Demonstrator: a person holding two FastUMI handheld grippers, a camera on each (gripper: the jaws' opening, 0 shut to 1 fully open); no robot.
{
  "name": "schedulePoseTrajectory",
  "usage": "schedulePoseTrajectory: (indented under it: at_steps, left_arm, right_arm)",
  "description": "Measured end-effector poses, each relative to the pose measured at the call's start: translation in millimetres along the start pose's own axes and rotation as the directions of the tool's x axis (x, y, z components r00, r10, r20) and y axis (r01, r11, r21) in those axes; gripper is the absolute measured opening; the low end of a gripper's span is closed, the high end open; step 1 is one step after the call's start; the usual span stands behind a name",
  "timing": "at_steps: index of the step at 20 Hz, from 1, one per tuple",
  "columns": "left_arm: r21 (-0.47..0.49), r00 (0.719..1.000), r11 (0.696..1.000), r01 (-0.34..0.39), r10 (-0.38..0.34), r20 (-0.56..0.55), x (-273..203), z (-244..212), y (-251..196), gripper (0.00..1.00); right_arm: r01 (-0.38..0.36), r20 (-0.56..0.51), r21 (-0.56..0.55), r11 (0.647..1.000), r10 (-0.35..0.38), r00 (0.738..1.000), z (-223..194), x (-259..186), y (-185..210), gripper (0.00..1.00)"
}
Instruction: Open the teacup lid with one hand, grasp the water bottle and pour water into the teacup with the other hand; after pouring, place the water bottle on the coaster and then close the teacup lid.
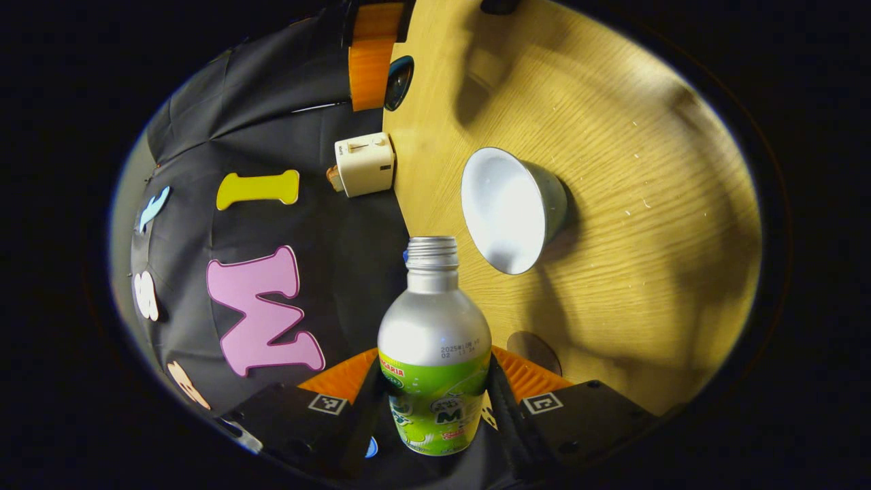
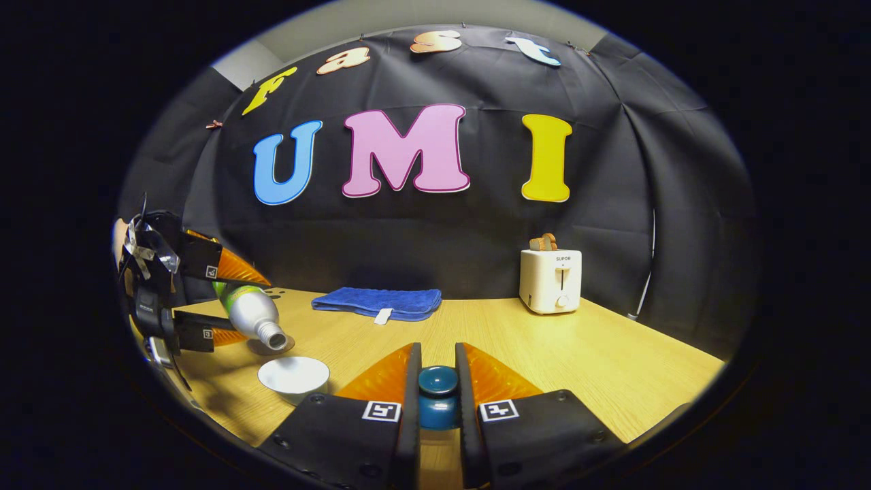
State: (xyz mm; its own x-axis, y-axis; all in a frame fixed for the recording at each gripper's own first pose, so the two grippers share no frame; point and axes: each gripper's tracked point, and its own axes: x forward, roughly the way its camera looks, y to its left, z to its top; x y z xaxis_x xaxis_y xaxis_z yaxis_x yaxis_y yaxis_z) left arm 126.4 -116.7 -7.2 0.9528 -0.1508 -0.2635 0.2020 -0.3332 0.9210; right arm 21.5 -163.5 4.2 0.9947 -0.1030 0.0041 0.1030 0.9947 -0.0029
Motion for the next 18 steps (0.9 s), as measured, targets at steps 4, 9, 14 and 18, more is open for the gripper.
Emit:
schedulePoseTrajectory:
  at_steps: [4, 9, 14, 18]
  left_arm:
    - [0.060, 1.000, 0.998, 0.018, -0.017, -0.007, 1.3, -2.3, 1.5, 0.78]
    - [0.107, 0.999, 0.994, 0.032, -0.030, -0.020, 2.4, -3.2, 0.8, 0.78]
    - [0.160, 0.999, 0.986, 0.045, -0.041, -0.026, 1.9, -2.8, 3.2, 0.78]
    - [0.196, 0.997, 0.979, 0.063, -0.055, -0.046, 4.1, -6.8, 4.2, 0.79]
  right_arm:
    - [-0.006, 0.000, 0.000, 1.000, 0.006, 1.000, -0.2, -1.0, 1.2, 0.27]
    - [-0.007, 0.000, 0.001, 1.000, 0.007, 1.000, -0.7, -0.1, 1.5, 0.27]
    - [-0.013, 0.000, 0.001, 1.000, 0.013, 1.000, -0.9, -0.4, 2.6, 0.27]
    - [-0.014, 0.000, 0.001, 1.000, 0.014, 1.000, -0.6, 0.0, 2.5, 0.27]
